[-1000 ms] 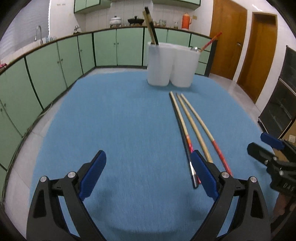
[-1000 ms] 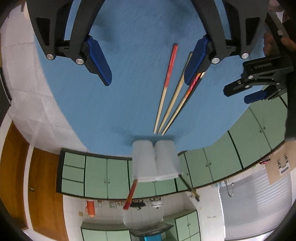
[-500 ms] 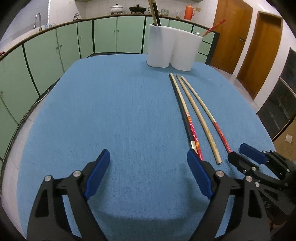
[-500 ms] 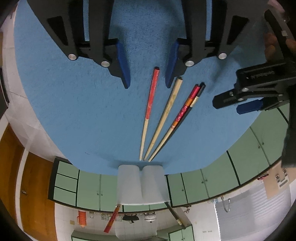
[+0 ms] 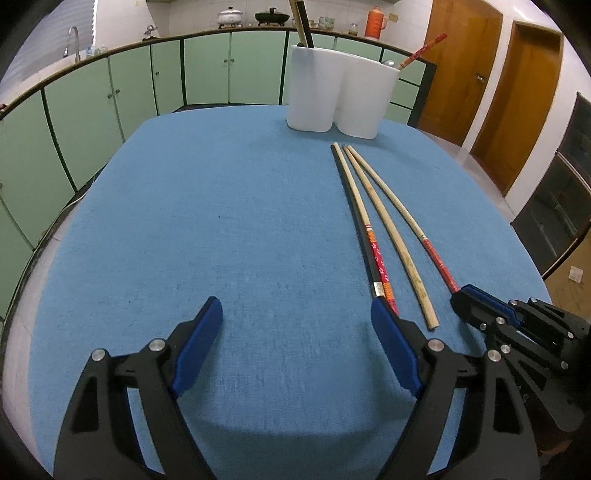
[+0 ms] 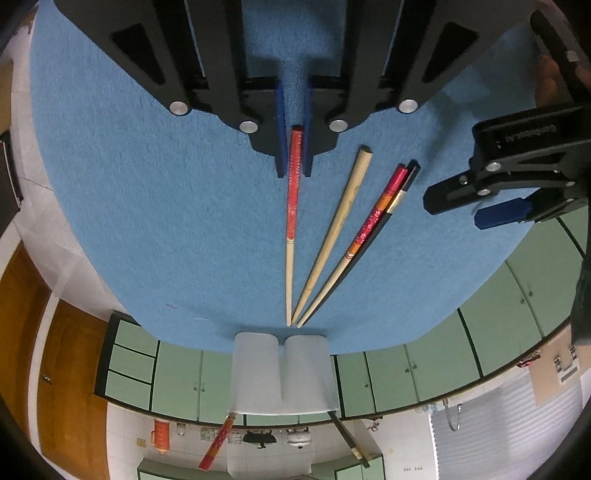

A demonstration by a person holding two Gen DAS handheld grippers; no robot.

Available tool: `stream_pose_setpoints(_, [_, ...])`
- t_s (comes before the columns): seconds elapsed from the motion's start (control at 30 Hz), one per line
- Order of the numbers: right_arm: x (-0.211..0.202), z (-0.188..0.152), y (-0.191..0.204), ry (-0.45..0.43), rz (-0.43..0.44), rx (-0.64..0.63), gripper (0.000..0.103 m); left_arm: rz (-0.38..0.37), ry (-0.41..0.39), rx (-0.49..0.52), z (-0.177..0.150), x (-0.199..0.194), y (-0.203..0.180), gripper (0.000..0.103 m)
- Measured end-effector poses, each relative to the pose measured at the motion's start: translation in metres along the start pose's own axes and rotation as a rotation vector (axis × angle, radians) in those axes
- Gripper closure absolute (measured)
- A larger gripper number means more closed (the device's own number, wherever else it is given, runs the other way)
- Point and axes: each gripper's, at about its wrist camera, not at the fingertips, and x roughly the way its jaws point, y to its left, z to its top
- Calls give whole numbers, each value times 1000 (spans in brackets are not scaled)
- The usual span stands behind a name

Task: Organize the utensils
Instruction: 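Close the right tool on a red chopstick while the left tool approaches a black chopstick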

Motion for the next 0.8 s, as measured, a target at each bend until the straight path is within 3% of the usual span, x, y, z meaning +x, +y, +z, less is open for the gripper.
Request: stream_pose_setpoints(0.8, [1, 19, -33, -39, -46, 101, 97, -8, -27, 0, 10, 4, -8, 28])
